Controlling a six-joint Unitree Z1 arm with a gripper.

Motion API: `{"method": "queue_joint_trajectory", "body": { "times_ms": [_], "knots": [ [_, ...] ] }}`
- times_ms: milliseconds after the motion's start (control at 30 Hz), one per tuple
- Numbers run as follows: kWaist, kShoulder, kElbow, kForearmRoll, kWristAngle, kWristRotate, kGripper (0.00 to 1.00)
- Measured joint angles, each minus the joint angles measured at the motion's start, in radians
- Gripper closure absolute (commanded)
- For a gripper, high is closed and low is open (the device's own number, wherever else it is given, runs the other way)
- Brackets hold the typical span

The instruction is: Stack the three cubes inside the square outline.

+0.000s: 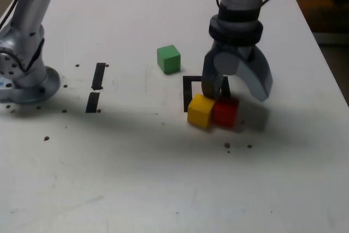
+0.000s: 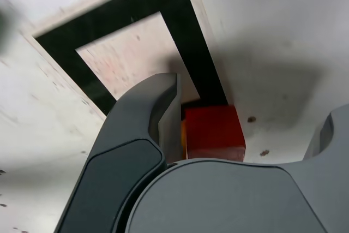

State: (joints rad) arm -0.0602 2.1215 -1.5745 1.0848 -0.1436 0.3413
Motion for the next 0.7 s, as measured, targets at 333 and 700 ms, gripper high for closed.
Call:
{"method": "queue_joint_trajectory", "body": {
  "times_ms": [333, 700],
  "knots": [
    [-0.083, -0.02, 0.078, -0.004, -0.034, -0.065, 0.09],
    [-0.106, -0.054, 0.102, -0.023, -0.043, -0.085, 0.09]
  ]
}}
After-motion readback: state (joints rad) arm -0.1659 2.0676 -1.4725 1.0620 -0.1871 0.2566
